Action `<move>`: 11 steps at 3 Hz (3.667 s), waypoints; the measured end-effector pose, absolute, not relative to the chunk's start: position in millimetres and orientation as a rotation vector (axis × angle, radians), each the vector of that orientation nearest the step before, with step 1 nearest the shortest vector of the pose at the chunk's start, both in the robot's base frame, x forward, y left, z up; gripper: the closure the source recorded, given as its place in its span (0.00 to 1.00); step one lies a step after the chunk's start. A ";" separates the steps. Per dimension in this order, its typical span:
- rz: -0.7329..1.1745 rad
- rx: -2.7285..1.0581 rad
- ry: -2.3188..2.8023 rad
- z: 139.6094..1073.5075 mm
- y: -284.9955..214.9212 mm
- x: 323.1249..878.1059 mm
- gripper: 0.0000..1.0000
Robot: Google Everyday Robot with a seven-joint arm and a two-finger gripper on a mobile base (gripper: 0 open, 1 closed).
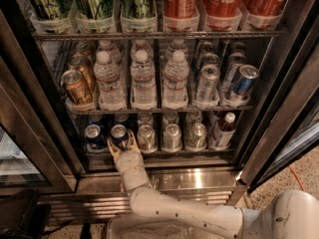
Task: Pick pepsi can from bottom shelf of fridge
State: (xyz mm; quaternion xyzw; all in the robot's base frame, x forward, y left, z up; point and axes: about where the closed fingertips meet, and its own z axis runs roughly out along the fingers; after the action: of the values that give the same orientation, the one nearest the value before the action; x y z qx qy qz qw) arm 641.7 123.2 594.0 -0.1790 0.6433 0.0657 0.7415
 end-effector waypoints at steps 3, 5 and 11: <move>0.223 -0.365 1.379 641.3 130.2 604.0 1.00; 0.228 -0.552 1.497 643.1 100.6 556.9 1.00; 0.333 -0.961 1.734 649.9 34.3 510.5 1.00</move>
Offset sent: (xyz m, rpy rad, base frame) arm -0.0445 0.0106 0.0584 0.0893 -0.0327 0.0523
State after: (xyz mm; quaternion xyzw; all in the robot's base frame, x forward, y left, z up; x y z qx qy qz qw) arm 510.5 34.3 649.9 -0.4038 0.7282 0.1399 0.5359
